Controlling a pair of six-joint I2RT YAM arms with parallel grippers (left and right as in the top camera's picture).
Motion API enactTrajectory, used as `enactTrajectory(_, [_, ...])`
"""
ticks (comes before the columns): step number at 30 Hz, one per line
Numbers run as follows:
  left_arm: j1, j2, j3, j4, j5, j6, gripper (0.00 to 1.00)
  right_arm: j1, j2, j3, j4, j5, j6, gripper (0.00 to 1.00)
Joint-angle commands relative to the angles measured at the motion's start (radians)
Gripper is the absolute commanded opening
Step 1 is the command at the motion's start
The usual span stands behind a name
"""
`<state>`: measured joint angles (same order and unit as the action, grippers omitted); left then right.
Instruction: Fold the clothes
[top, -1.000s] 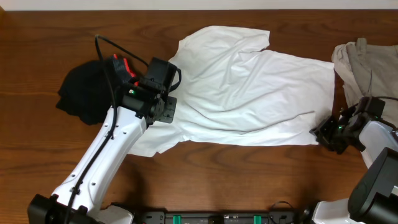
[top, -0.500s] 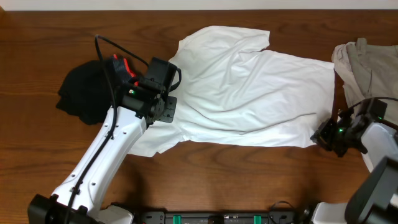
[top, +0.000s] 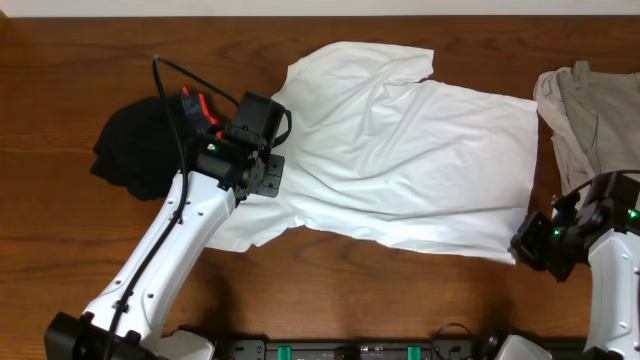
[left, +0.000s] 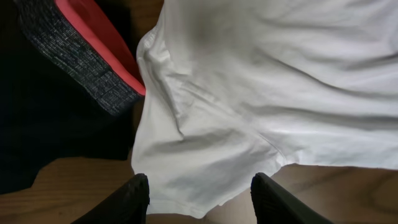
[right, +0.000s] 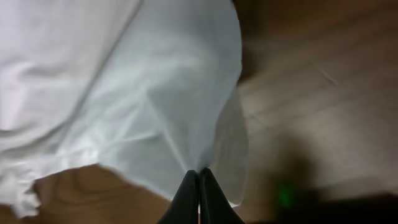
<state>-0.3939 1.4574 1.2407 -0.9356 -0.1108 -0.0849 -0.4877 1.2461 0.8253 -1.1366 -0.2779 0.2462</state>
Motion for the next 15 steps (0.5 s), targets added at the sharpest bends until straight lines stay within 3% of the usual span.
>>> enactTrajectory(1, [0.0, -0.01, 0.014, 0.0, -0.005, 0.0, 0.55, -0.007, -0.01, 0.014, -0.004, 0.126, 0.051, 0.01])
enactTrajectory(8, [0.001, -0.01, 0.014, -0.055, -0.005, 0.0, 0.56, -0.007, -0.01, 0.014, 0.005, 0.222, 0.128, 0.03])
enactTrajectory(10, [0.001, -0.01, 0.014, -0.065, -0.005, -0.001, 0.56, -0.007, -0.01, 0.014, 0.002, 0.222, 0.127, 0.18])
enactTrajectory(13, [0.001, -0.01, 0.014, -0.07, -0.005, -0.001, 0.56, -0.007, -0.01, 0.014, -0.002, 0.218, 0.127, 0.58])
enactTrajectory(15, [0.001, -0.01, 0.014, -0.073, -0.005, -0.001, 0.6, -0.007, -0.01, 0.014, -0.004, 0.214, 0.127, 0.68])
